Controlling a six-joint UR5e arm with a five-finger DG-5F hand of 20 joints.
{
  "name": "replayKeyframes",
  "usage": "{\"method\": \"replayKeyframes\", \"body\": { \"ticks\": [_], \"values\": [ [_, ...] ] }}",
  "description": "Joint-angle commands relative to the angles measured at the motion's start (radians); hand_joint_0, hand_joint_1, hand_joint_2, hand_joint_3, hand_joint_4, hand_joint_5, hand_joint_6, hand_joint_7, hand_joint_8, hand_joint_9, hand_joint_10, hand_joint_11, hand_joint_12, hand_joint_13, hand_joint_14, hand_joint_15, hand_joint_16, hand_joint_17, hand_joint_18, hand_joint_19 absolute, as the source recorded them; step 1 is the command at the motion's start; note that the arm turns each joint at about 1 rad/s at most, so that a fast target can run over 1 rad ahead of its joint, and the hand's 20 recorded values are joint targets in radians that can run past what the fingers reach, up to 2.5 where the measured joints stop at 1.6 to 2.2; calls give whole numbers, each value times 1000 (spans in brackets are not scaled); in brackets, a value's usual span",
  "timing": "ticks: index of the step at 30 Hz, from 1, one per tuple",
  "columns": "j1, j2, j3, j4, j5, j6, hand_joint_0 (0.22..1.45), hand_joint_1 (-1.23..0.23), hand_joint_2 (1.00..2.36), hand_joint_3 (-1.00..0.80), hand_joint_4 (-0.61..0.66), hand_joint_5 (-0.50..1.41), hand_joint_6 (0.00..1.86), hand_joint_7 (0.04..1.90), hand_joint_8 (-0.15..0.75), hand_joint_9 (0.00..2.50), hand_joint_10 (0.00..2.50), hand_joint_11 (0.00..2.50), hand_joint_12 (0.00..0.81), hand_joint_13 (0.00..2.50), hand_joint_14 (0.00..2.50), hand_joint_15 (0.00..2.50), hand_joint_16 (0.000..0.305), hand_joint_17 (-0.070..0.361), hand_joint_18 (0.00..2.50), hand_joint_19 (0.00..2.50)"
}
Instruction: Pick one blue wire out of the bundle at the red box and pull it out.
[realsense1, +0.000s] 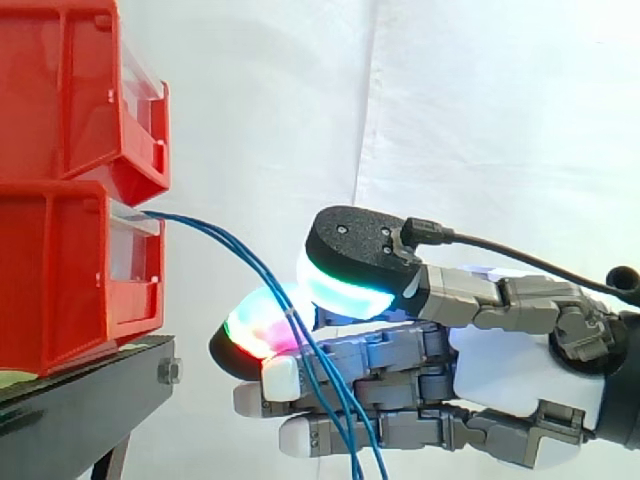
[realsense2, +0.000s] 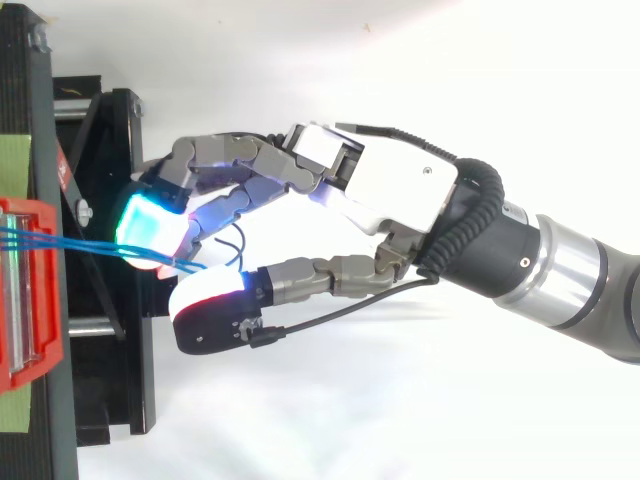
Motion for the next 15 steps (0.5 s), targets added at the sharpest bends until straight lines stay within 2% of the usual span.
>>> {"method": "replayKeyframes", "body": {
  "ticks": [1, 10, 15],
  "values": [
    [-1, 0, 0, 0, -1, 0, 597, -741, 1014, -280, 180, -130, 730, 1048, 257, 834, 16, 525, 354, 415, 10, 256, 46, 104, 384, 462],
    [3, 0, 0, 0, 0, -17, 601, -741, 1015, -226, 164, -156, 812, 989, 258, 837, 16, 548, 354, 431, 10, 268, 47, 105, 400, 464],
    [4, 0, 0, 0, 0, -17, 601, -738, 1013, -264, 188, -160, 821, 940, 259, 841, 17, 566, 355, 440, 10, 277, 47, 105, 402, 481]
  ]
}}
